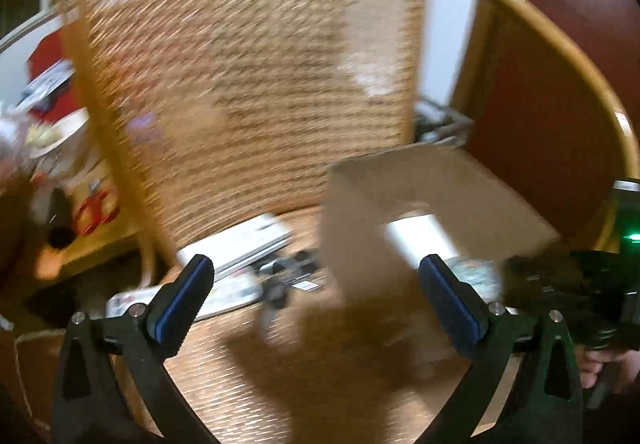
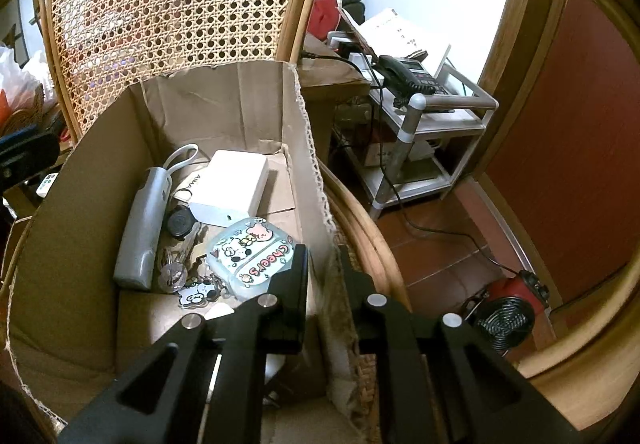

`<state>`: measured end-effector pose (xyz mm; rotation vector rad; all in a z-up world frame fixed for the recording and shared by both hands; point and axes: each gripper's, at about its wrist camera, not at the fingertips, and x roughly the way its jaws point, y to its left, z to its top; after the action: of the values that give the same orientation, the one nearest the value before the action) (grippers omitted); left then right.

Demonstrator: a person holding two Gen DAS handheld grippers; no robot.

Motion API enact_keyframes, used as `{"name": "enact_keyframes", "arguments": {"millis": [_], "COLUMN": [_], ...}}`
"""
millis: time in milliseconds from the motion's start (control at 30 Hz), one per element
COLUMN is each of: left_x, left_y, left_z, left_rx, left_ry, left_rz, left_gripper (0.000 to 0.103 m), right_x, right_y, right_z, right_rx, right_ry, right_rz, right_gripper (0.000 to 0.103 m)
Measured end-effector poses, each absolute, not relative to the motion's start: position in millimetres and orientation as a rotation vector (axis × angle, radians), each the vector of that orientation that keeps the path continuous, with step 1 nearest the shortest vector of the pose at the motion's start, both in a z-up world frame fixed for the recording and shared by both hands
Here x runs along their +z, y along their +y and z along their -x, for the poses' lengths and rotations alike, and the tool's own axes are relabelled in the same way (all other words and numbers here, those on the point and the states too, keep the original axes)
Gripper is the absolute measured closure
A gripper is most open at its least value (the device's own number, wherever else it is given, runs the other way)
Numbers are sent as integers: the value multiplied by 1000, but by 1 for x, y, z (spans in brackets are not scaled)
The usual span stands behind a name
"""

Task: Organize rigid objects

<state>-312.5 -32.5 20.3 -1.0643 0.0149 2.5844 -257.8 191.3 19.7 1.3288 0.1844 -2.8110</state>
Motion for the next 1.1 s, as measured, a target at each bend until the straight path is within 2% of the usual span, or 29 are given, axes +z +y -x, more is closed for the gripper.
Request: {"name": "enact_keyframes", "arguments": {"millis": [200, 367, 500, 600, 700, 800, 833, 867, 900, 1100], "left_x": [-25, -50, -65, -75, -74, -76, -75, -71, -69, -63], "left_y": [-59, -61, -58, -44, -32, -20, -19, -19, -18, -16], "left_z": [326, 332, 337, 343, 349, 355, 356, 358, 358, 356], "left_rx": [2508, 2511, 2491, 2518, 2467, 2445, 2453, 2488, 2500, 2448], "left_ry": [-89, 49, 6, 139, 125, 201, 192, 190, 181, 218], "left_rz": [1339, 1422, 1417, 1429, 1387, 1389, 1376, 1359, 1337, 1345], "left_gripper": [2, 2, 2, 3, 4, 6, 12, 40, 80, 78], "right_x": [19, 19, 19, 18, 18, 18, 18, 18, 18, 17], "right_y": [191, 190, 190, 190, 189, 189, 188, 189, 189, 190], "right_z": [257, 258, 257, 258, 258, 258, 259, 259, 258, 258], "right_rx": [-2809, -2809, -2810, -2812, -2811, -2811, -2809, -2807, -2805, -2802], "right_ry": [187, 189, 187, 186, 187, 187, 189, 190, 189, 190], "right_rz": [-1330, -1330, -1323, -1327, -1327, -1327, -1328, -1328, -1328, -1329], "right_gripper": [87, 87, 87, 87, 87, 87, 87, 86, 86, 84]}}
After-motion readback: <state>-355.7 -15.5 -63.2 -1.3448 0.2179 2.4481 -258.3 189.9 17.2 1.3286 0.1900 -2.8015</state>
